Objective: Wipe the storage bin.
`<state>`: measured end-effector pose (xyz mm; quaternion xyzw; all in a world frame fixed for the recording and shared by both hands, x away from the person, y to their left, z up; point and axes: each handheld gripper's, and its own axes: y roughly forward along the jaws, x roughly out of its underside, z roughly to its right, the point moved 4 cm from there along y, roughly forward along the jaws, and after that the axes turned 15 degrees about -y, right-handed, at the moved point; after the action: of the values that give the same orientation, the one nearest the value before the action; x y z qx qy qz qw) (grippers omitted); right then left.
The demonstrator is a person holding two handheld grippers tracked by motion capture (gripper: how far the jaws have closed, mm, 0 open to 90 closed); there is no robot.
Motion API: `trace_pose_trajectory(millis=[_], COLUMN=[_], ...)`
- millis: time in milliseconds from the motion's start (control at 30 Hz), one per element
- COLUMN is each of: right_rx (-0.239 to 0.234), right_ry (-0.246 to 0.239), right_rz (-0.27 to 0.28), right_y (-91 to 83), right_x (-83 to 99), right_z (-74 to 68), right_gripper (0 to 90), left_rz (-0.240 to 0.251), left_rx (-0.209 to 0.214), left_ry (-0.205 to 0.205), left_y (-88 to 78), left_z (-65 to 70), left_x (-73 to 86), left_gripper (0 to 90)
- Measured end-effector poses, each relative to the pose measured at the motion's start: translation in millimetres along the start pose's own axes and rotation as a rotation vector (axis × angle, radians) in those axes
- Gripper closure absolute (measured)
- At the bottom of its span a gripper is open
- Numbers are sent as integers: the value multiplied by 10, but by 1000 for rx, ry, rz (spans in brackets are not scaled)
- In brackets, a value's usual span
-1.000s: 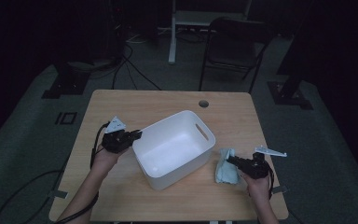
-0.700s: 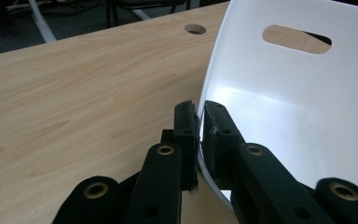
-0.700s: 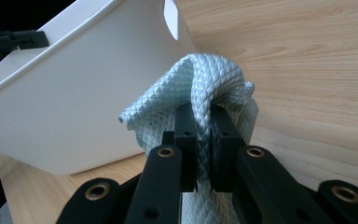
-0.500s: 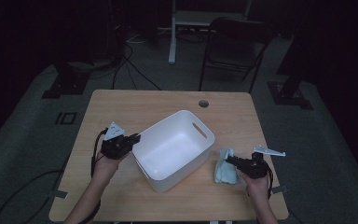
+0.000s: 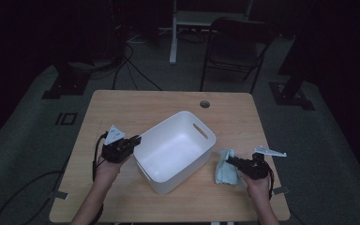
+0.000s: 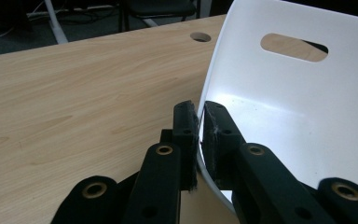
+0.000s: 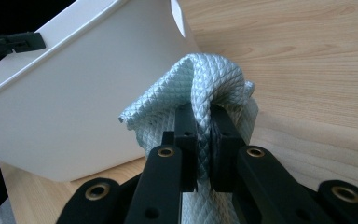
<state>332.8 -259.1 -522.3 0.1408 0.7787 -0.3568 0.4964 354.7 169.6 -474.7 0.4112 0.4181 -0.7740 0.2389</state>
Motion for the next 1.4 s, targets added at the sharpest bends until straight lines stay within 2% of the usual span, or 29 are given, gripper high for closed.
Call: trace_pose_trajectory(millis=[133,200,333,500,667,967,1033,1167,1267,1400], right_rx=[-3,-5,-9,-13,-13,-17,-32,-49,-38,-22], right_ry=[-1,-3,-9,-12,-7,-37,-49,-60,-84,-76], right_rz=[-3,0,-4,-3,3,42,73,95,90,88], right_y=[11,17,32,33,15,19,43,120,177,201], right_x=[-1,-7,-8,-13,-29,-230,-358,-494,-528,-517], right_z=[-10,-15,-24,-40,-44,-140,-196,-270,-308,-281], right_gripper=[840,840,839,840,841,841,841,841,841,841], left_rz=[11,2,14,28,34,32,28,15,4,-4], left_rx=[-12,-18,-14,-15,-11,-15,-7,9,19,29], left_ry=[-13,-4,-17,-6,-17,-26,-26,-25,-9,9], left_y=[-5,-16,-31,-33,-27,-24,-20,-12,-9,-8], left_z=[16,31,41,44,42,46,52,69,69,64], left_x=[14,18,40,50,53,52,52,48,41,35], left_gripper=[839,840,839,838,838,838,838,840,841,840])
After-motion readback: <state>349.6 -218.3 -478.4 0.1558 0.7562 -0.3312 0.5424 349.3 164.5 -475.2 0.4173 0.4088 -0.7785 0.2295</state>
